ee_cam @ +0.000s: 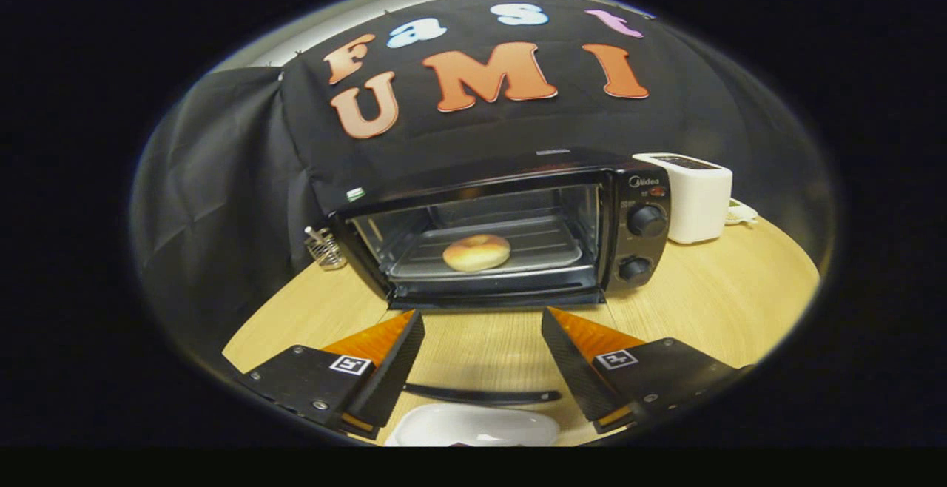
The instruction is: Open the toaster oven, put the food inside, and close the toaster oven door.
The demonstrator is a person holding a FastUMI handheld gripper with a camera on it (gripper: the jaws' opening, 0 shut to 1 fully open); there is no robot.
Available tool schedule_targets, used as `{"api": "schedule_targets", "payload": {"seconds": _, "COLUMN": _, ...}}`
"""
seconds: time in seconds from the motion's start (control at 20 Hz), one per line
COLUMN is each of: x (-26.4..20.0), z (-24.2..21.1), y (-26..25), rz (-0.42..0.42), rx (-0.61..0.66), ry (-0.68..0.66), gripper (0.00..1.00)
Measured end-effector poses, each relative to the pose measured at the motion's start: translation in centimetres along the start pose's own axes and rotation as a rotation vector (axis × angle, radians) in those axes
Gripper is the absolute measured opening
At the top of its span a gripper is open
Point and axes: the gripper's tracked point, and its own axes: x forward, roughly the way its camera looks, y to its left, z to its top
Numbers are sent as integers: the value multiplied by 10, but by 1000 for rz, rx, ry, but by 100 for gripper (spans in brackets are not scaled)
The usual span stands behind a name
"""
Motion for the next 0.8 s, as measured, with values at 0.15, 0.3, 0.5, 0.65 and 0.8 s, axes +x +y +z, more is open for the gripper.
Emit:
{"api": "schedule_targets", "payload": {"seconds": 0.15, "x": -16, "z": -25, "y": 3, "rz": 4, "rx": -5, "ry": 42, "gripper": 95}}
{"api": "schedule_targets", "payload": {"seconds": 0.3, "x": -28, "z": -49, "y": -1, "rz": -34, "rx": -37, "ry": 79, "gripper": 95}}
{"api": "schedule_targets", "payload": {"seconds": 0.5, "x": -36, "z": -80, "y": 4, "rz": -44, "rx": -44, "ry": 144, "gripper": 95}}
{"api": "schedule_targets", "payload": {"seconds": 0.65, "x": -31, "z": -89, "y": 0, "rz": -86, "rx": -72, "ry": 187, "gripper": 95}}
{"api": "schedule_targets", "payload": {"seconds": 0.8, "x": -31, "z": -86, "y": 0, "rz": -104, "rx": -98, "ry": 189, "gripper": 93}}
